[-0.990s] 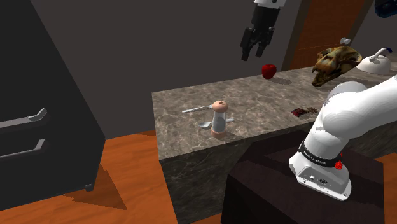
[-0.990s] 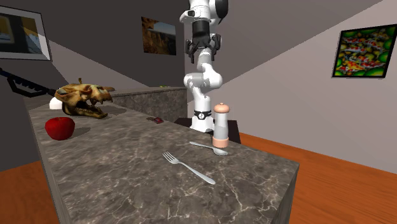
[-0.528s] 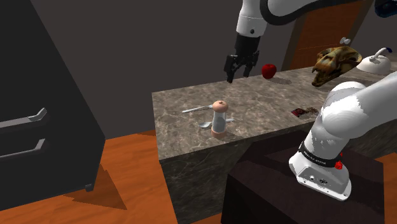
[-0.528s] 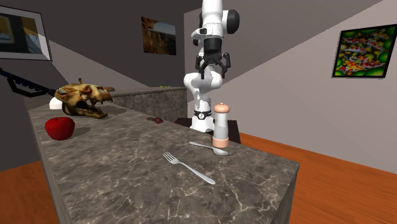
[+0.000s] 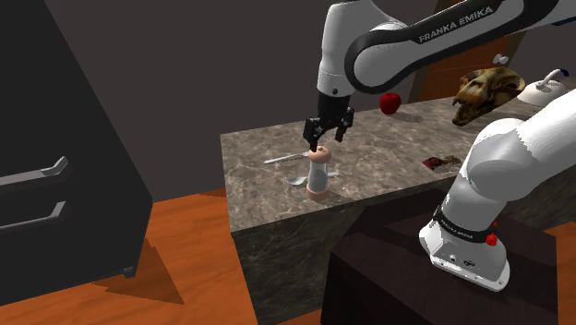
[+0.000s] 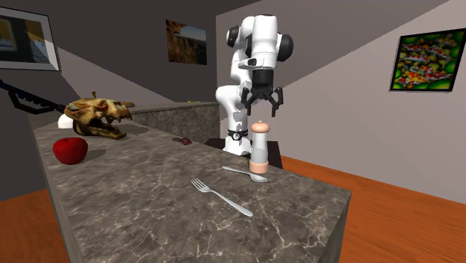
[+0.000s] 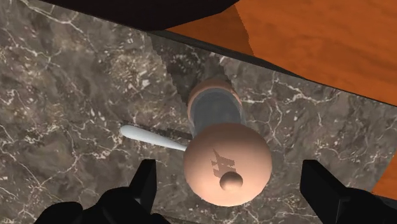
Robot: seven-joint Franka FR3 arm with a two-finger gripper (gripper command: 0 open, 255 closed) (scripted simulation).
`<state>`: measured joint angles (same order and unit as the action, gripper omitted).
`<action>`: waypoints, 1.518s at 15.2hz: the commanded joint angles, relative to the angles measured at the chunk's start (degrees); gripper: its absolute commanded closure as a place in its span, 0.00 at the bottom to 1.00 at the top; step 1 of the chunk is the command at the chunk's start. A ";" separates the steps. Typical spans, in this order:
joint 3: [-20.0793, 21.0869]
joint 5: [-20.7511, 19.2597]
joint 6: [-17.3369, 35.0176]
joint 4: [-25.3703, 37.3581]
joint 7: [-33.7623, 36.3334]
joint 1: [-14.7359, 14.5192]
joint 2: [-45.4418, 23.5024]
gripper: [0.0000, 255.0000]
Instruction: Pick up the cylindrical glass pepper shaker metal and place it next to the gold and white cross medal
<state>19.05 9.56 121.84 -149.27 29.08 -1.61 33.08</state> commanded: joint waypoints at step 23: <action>1.81 0.10 7.51 -3.17 1.14 0.35 -4.36 1.00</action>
<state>20.86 9.67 129.36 -152.42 30.21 -1.26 28.73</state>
